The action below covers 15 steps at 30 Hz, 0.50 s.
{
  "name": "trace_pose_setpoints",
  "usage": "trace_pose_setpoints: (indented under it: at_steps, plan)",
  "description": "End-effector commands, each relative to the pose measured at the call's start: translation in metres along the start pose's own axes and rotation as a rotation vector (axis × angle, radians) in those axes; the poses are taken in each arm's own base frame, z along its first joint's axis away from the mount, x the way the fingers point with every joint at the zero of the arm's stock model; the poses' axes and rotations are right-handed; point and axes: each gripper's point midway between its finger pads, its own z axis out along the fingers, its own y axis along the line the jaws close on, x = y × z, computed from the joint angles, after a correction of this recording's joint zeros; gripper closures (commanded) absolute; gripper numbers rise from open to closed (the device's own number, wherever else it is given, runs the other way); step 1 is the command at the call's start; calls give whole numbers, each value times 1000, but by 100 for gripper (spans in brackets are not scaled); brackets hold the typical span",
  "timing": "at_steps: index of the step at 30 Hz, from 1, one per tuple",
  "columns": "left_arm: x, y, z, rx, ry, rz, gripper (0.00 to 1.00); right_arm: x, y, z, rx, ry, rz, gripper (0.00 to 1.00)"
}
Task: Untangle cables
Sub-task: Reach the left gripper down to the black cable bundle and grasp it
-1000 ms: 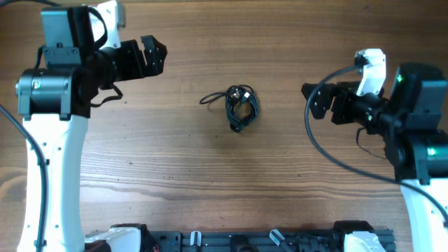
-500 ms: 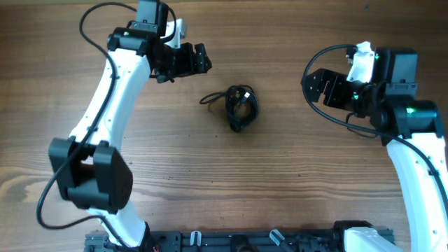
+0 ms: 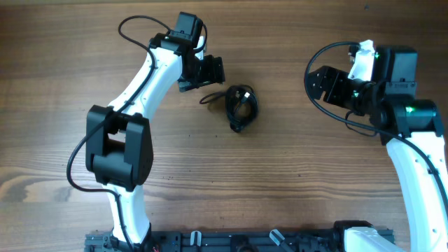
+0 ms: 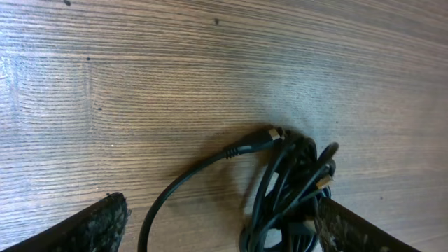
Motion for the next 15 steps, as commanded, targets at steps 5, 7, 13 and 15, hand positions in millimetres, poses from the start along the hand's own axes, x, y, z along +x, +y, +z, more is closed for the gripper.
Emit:
trace_pose_setpoints:
  at_steps: [5,7,13,15]
  plan:
    - [17,-32,32,3,34,80,33,-2,-1,3,11,0,5,14]
    - [26,-49,37,18,36,178,36,-2,-1,3,11,0,5,15]
    - [40,-50,63,-5,82,231,48,0,-2,3,14,7,8,14]
    - [43,-45,71,-18,99,226,55,2,-3,3,16,15,12,14]
